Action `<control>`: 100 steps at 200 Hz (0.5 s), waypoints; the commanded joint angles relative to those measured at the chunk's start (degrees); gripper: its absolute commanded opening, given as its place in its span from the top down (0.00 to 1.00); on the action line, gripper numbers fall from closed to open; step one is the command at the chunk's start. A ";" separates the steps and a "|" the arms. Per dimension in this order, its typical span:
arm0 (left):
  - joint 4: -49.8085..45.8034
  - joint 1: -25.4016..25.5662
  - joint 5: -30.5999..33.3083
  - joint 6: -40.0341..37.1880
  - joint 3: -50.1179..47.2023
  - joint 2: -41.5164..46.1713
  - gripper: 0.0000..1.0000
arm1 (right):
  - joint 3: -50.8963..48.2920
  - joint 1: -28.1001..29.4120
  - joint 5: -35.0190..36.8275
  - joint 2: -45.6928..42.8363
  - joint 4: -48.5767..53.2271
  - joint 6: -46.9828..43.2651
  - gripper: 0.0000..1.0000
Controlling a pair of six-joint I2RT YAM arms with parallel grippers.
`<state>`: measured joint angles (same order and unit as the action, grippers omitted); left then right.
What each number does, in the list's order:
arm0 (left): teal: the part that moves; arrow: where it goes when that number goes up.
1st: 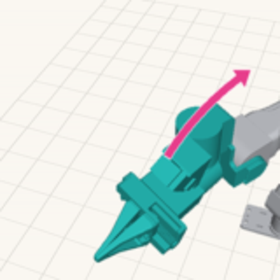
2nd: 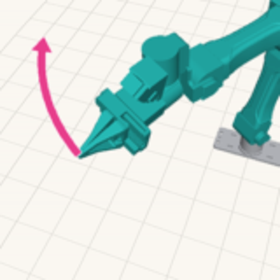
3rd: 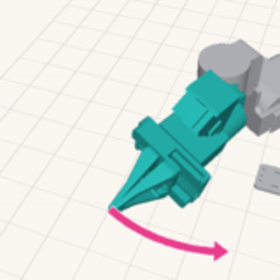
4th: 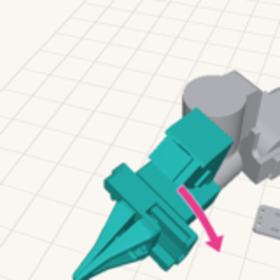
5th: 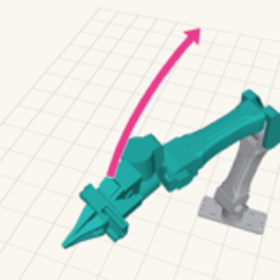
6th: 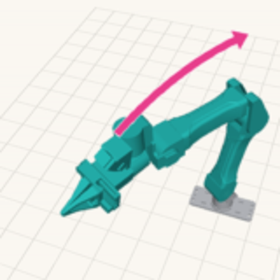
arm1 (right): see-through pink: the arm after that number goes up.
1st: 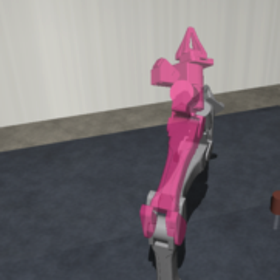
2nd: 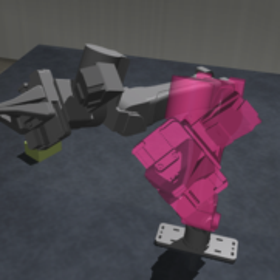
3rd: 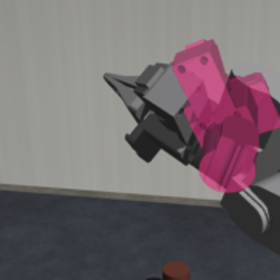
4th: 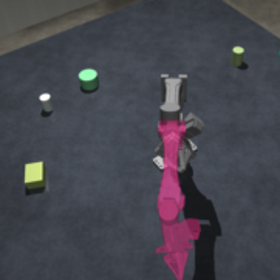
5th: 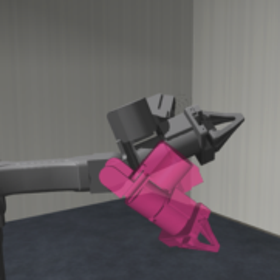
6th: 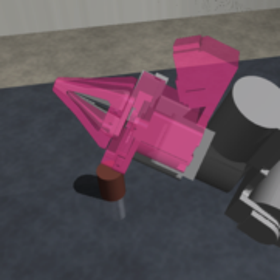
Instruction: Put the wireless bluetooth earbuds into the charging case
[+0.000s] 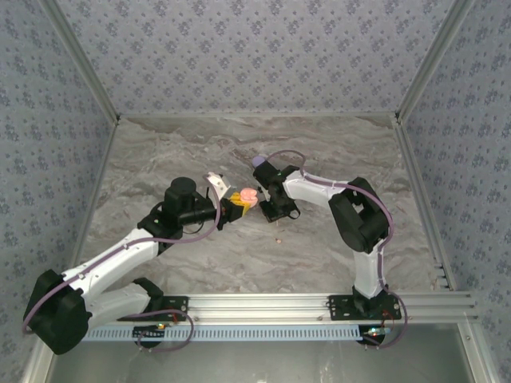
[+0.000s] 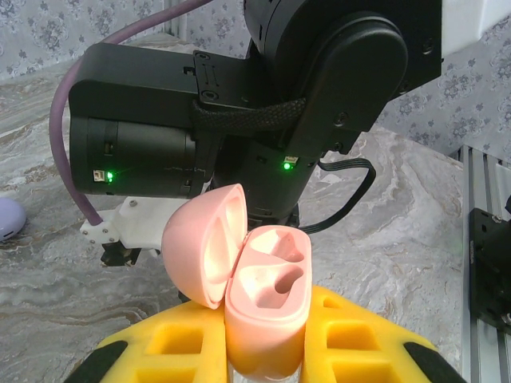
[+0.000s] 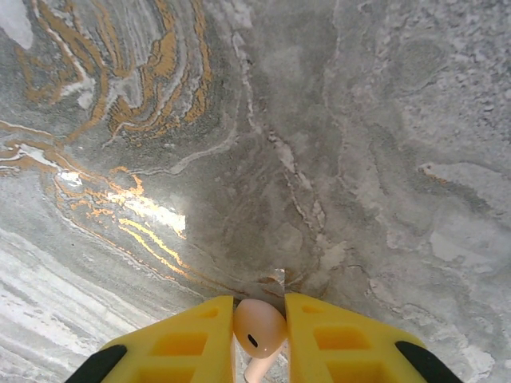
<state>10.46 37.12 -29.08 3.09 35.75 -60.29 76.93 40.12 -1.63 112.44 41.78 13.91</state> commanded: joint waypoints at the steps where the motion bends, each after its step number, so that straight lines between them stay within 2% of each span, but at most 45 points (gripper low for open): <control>1: 0.69 0.15 -0.37 0.10 -0.15 0.90 0.86 | 0.37 0.26 1.57 0.27 0.50 -0.77 0.78; 65: 0.57 0.21 -0.21 0.16 -0.40 1.05 0.86 | 1.27 -1.73 4.15 -0.21 3.16 -8.18 0.79; 100: 0.95 0.20 -0.13 0.26 -0.41 0.89 0.86 | 2.85 -3.14 4.13 1.71 5.72 -10.85 0.75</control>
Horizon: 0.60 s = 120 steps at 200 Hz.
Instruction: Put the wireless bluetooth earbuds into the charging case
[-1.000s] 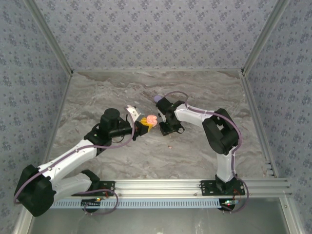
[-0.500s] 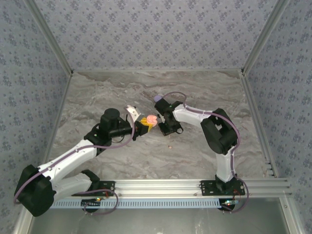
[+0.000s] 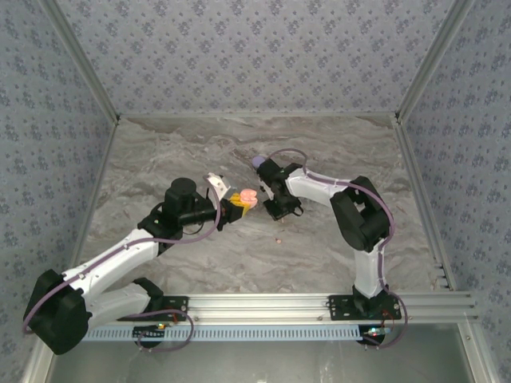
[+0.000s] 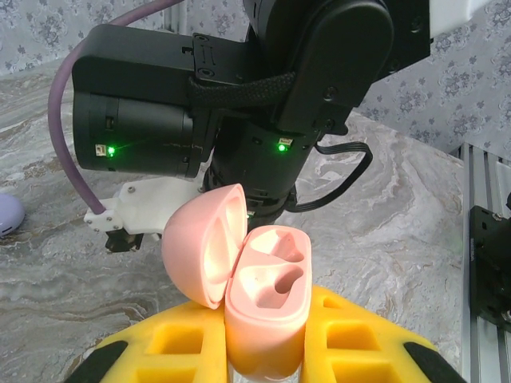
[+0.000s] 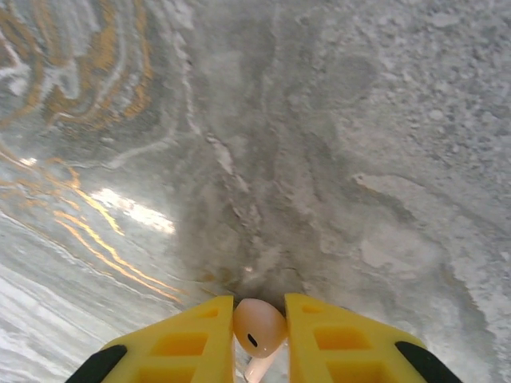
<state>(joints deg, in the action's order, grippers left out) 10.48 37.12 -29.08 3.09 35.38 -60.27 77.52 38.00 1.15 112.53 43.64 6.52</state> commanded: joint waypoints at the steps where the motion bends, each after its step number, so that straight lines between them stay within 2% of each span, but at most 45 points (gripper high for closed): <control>1: 0.93 0.22 -0.12 0.25 -0.04 0.86 0.86 | 2.28 -1.01 1.34 1.67 3.93 -3.50 0.75; 39: 0.70 0.20 -0.12 0.27 -0.04 0.93 0.86 | 3.10 -1.47 1.48 1.28 4.35 -2.29 0.56; 120: 0.68 0.28 -0.06 0.20 0.12 0.94 0.86 | 0.40 -2.23 -3.28 -4.41 1.07 14.59 0.53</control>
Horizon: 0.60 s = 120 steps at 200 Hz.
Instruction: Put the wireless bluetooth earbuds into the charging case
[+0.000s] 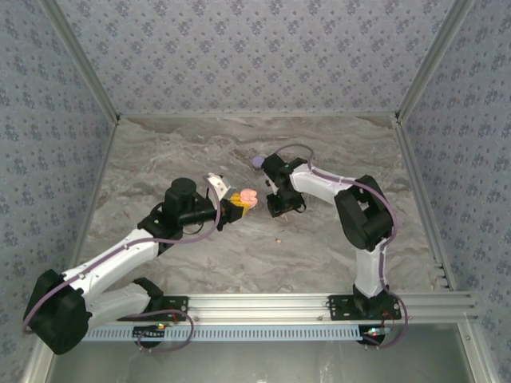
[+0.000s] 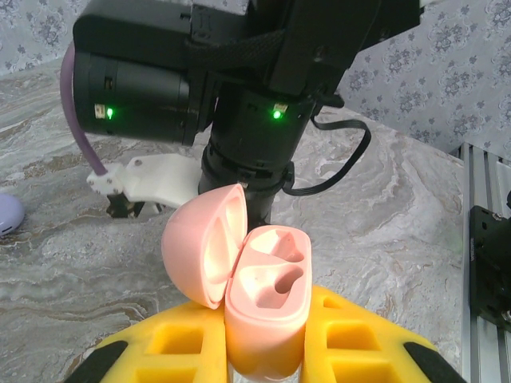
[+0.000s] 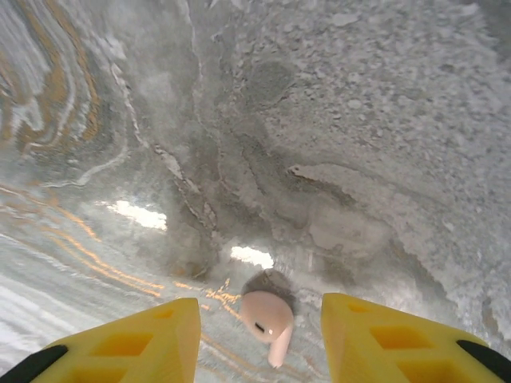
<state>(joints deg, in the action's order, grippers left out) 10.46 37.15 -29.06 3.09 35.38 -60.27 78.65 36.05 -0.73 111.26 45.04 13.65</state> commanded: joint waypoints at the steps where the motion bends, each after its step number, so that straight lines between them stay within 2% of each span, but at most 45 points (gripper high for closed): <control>1: 0.70 0.24 -0.06 0.18 0.13 0.94 0.86 | -0.71 -0.28 -1.30 -3.15 -0.27 7.67 0.54; 58: 0.89 0.23 -0.10 0.21 0.40 0.55 0.86 | 1.00 0.51 4.37 -1.72 4.07 13.21 0.58; 81: 1.25 0.26 -0.13 0.21 0.37 0.37 0.86 | 0.65 0.58 3.72 -0.76 3.67 13.44 0.62; 120: 1.19 0.26 -0.21 0.23 0.66 0.07 0.86 | 1.05 0.86 2.57 0.51 3.00 13.48 0.63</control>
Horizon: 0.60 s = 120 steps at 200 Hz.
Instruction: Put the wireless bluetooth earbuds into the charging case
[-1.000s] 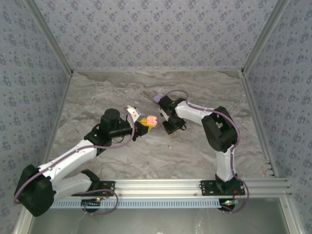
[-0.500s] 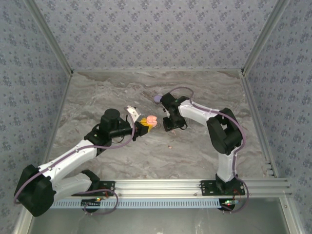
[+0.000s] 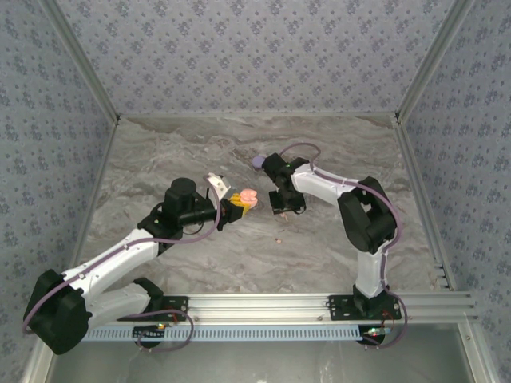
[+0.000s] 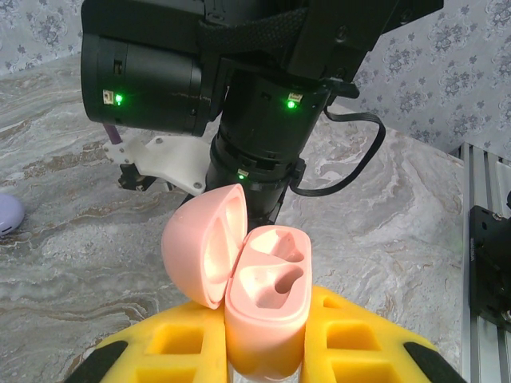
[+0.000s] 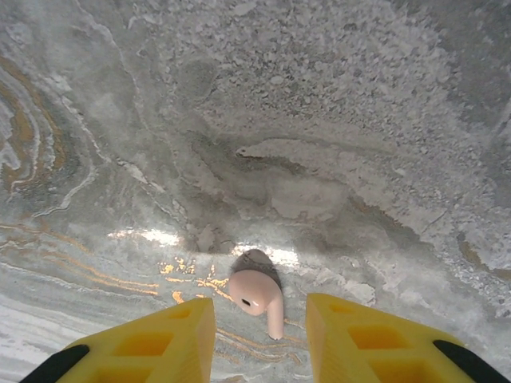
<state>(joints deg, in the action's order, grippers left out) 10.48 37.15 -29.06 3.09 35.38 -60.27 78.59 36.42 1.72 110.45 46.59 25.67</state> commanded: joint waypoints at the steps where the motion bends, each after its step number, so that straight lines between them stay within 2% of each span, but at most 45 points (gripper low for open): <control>1: 1.14 0.28 -0.21 0.24 0.66 0.07 0.86 | 1.12 0.49 0.12 1.33 1.51 1.47 0.63; 120: 1.01 0.27 -0.21 0.21 0.49 0.07 0.86 | 1.62 0.87 -0.22 3.89 1.43 1.41 0.64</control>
<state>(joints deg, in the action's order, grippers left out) 10.48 37.15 -29.08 3.09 35.38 -60.31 78.70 36.91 1.69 112.73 46.57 26.15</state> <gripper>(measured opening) 0.192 0.360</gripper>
